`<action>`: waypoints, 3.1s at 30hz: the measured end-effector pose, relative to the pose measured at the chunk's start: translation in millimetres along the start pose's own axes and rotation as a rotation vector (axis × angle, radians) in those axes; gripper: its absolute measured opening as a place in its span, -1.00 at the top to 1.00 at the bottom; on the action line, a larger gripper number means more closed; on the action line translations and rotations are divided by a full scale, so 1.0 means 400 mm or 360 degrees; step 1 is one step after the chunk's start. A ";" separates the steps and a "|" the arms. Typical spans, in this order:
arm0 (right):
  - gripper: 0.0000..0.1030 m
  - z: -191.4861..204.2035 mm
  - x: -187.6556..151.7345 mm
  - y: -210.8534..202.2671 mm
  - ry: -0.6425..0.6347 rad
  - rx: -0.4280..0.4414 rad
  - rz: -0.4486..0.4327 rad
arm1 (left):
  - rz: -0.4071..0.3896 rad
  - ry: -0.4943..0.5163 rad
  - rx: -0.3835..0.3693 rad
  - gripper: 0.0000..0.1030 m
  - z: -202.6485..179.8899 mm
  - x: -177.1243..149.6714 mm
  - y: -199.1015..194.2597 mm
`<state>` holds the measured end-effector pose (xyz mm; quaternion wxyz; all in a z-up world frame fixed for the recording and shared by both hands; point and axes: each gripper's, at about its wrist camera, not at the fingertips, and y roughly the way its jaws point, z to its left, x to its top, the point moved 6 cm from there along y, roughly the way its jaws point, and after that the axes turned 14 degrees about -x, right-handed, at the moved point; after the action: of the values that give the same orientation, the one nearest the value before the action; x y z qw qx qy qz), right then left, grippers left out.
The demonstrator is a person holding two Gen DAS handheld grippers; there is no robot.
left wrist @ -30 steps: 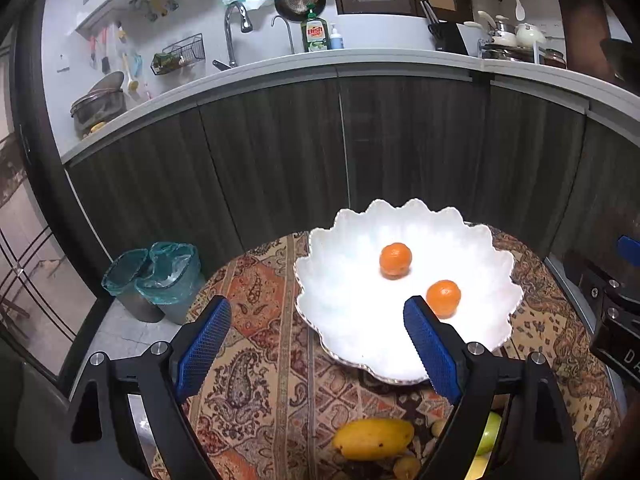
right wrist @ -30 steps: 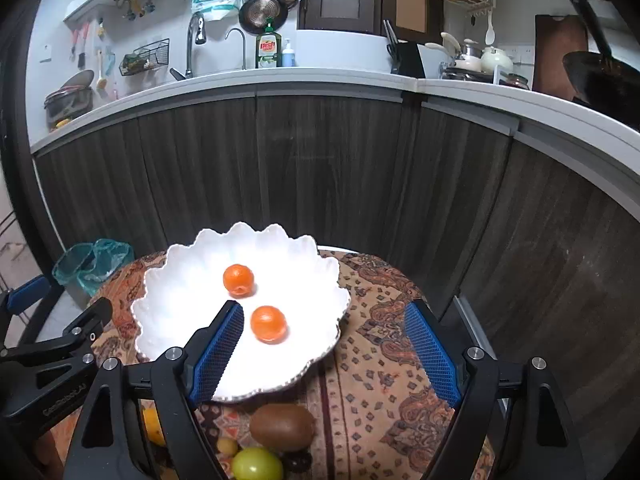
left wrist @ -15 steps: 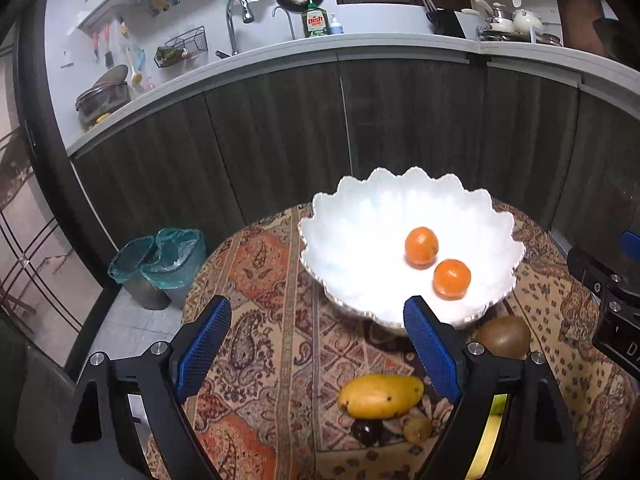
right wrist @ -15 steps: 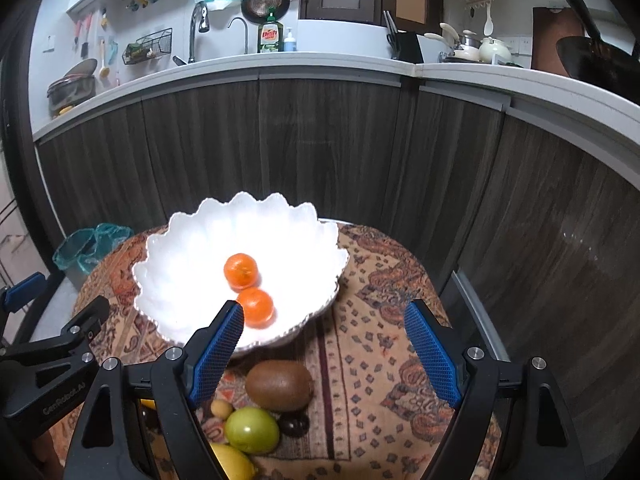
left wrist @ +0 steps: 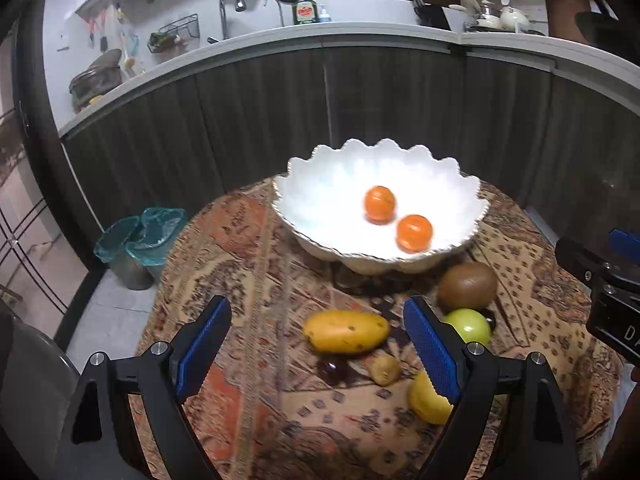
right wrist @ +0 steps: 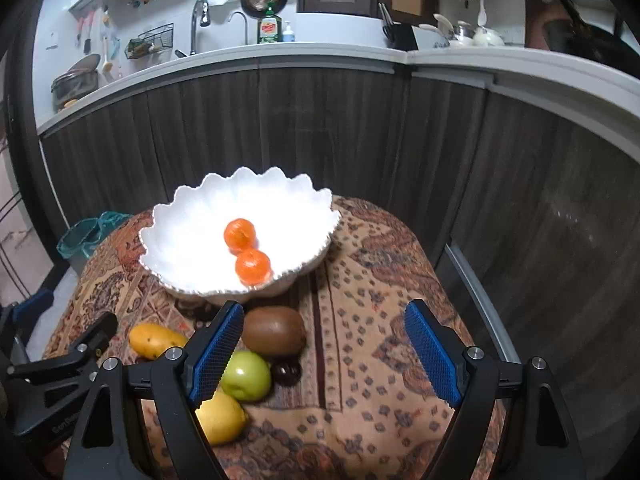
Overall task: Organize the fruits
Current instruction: 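Withdraw both open grippers from the bowl back toward the loose fruits, then close the left gripper on the large lemon while the right gripper grasps the green apple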
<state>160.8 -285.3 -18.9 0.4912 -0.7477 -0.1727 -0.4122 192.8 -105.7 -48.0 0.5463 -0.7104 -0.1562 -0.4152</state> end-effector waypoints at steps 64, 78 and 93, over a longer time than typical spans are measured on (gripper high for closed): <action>-0.62 -0.063 -0.172 0.075 0.0075 0.0051 0.0208 | 0.0209 -0.0060 -0.0130 -0.15 -0.082 -0.147 0.095; -0.62 0.094 -0.147 0.064 -0.0056 0.0133 0.0185 | 0.0133 -0.0171 -0.0049 -0.14 0.064 -0.156 0.039; -0.26 0.211 -0.179 0.160 -0.0162 0.0169 0.0311 | 0.0109 -0.0236 -0.0010 -0.13 0.129 -0.157 0.044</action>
<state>198.0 -230.1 -128.0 0.5584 -0.7539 -0.1454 -0.3142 188.5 -50.6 -110.3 0.5448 -0.7459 -0.1706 -0.3430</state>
